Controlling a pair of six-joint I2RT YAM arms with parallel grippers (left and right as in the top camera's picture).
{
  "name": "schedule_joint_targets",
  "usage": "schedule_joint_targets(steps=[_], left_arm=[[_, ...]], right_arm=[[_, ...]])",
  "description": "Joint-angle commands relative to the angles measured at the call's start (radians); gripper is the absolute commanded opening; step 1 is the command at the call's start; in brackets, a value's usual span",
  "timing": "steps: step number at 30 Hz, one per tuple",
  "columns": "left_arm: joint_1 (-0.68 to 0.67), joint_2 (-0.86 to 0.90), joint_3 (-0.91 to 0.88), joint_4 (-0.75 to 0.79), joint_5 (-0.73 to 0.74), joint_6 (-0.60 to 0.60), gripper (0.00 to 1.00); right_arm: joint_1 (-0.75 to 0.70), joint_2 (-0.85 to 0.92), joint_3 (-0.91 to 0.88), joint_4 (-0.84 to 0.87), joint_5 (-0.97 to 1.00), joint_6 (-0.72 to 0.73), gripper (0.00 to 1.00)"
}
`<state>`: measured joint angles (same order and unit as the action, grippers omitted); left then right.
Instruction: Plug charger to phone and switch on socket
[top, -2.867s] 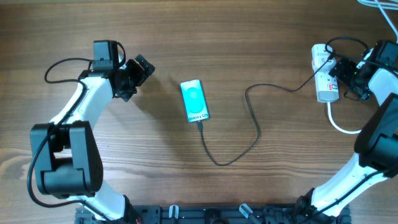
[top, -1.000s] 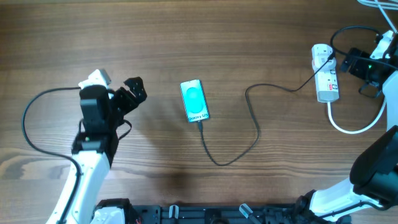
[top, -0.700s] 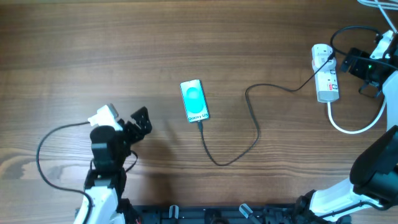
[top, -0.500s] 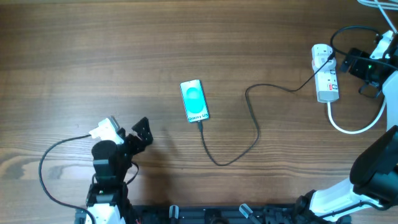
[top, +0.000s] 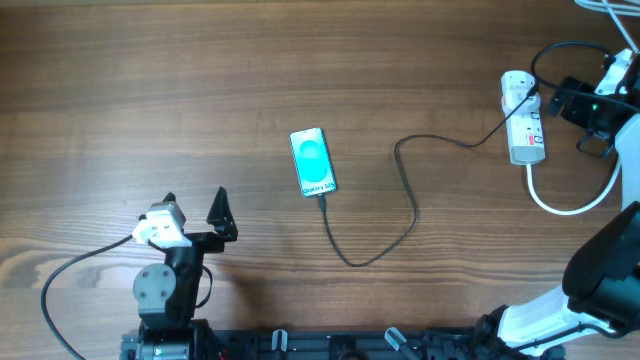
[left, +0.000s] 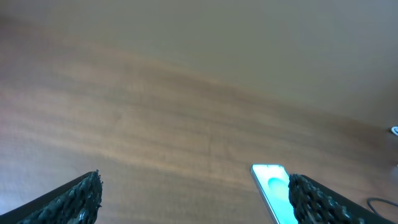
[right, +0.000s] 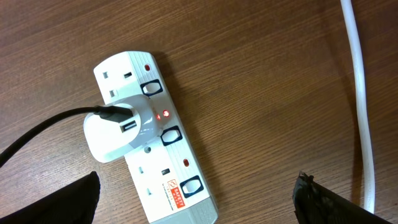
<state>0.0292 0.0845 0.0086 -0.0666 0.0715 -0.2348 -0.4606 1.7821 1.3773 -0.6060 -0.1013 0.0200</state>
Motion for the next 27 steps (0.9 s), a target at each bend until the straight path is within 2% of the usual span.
schedule_joint_targets(steps=[1, 4, 27], left_arm=[[-0.012, -0.076, -0.003, -0.012, -0.027, 0.143, 1.0], [-0.023, -0.082, -0.003, -0.013, -0.032, 0.254, 1.0], [-0.023, -0.082, -0.003, -0.006, -0.006, 0.25, 1.0]], right_arm=[[0.003, 0.01, 0.005, 0.0, -0.012, -0.02, 1.0], [0.003, 0.01, 0.005, 0.0, -0.012, -0.019, 1.0], [0.003, 0.01, 0.005, 0.0, -0.012, -0.02, 1.0]])
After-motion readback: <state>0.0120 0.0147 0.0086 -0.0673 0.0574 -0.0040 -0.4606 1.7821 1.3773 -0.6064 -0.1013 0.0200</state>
